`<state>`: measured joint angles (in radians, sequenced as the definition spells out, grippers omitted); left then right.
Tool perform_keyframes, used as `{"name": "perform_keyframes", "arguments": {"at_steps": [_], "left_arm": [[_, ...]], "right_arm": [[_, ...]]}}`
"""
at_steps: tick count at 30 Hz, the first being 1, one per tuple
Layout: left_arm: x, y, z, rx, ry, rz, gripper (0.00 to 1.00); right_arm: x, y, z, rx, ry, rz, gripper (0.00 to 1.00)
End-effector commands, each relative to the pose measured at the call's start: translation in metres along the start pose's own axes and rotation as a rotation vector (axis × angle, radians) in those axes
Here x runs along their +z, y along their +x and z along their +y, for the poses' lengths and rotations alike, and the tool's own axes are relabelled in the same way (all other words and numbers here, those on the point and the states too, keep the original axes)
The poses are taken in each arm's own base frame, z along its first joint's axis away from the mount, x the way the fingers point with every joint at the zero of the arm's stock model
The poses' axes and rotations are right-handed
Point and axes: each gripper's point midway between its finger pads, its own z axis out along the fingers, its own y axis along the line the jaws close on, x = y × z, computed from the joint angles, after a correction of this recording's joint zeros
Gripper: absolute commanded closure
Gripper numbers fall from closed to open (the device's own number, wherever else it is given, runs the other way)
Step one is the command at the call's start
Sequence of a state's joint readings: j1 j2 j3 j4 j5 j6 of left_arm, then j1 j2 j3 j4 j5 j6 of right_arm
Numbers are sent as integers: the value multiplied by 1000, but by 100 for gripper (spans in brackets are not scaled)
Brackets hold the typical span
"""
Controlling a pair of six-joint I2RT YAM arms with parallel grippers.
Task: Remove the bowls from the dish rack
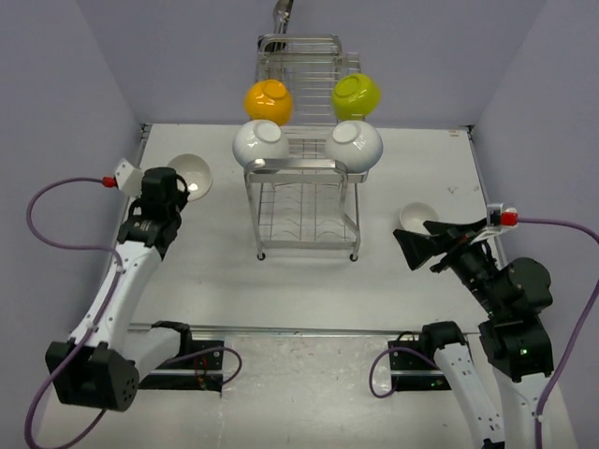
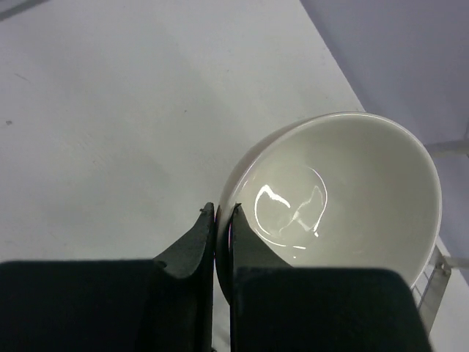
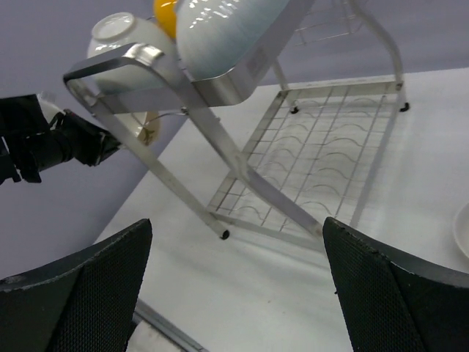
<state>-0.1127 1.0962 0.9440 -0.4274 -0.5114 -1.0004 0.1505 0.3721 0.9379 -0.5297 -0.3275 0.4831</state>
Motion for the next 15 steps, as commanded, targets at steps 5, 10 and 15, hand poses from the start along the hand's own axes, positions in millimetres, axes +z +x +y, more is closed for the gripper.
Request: {"name": "perform_keyframes", "arguments": {"at_steps": [5,10,15], "left_arm": [[-80,12,14,331,256,76,100],[-124,67,34,517,389,304,100],[-162,115,40,611,540,519,100]], "right_arm": [[-17,21,43,51,-228,118,1],[-32,38,47,100,-230,205,1],[-42,50,36,107,-145,260,1]]}}
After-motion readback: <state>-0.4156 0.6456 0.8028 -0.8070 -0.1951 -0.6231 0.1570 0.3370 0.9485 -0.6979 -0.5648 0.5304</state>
